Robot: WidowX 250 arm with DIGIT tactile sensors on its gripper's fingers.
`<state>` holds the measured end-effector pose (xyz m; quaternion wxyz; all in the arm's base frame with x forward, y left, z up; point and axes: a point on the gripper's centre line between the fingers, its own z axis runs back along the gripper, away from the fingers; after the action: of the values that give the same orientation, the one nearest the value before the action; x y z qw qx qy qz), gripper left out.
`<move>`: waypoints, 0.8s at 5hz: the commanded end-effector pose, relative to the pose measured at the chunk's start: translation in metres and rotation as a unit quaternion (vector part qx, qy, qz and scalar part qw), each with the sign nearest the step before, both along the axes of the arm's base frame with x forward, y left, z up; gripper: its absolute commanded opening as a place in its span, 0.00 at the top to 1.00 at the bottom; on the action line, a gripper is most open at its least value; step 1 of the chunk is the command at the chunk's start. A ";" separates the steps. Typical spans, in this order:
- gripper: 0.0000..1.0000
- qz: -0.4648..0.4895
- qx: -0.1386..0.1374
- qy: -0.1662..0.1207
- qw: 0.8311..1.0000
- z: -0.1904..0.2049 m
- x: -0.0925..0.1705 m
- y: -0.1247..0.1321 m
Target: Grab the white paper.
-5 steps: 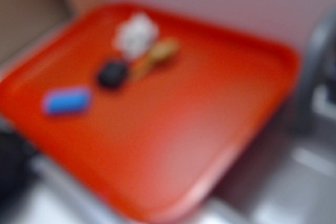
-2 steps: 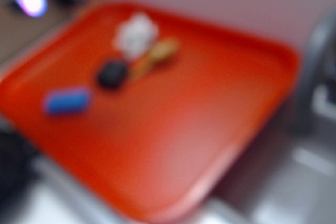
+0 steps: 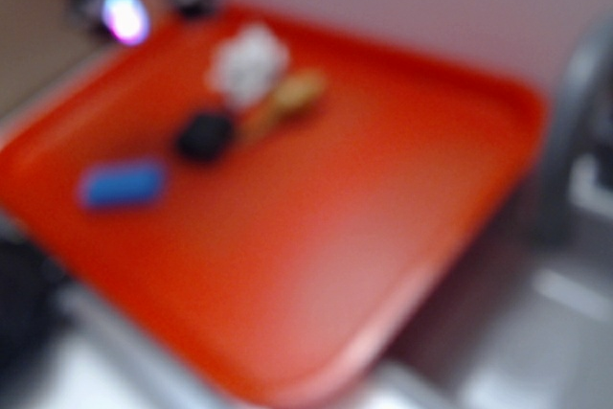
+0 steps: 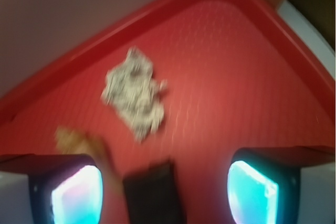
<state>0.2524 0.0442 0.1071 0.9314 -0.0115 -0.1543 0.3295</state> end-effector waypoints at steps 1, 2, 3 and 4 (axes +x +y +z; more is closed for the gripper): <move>0.00 -0.017 0.019 -0.055 0.998 -0.008 0.049 0.009; 0.00 -0.041 0.030 -0.048 0.998 -0.024 0.064 0.006; 0.00 -0.048 0.029 -0.043 0.997 -0.041 0.078 0.015; 0.00 -0.072 0.019 -0.029 0.997 -0.061 0.085 0.008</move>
<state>0.3244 0.0463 0.0270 0.9521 -0.0098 -0.1554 0.2630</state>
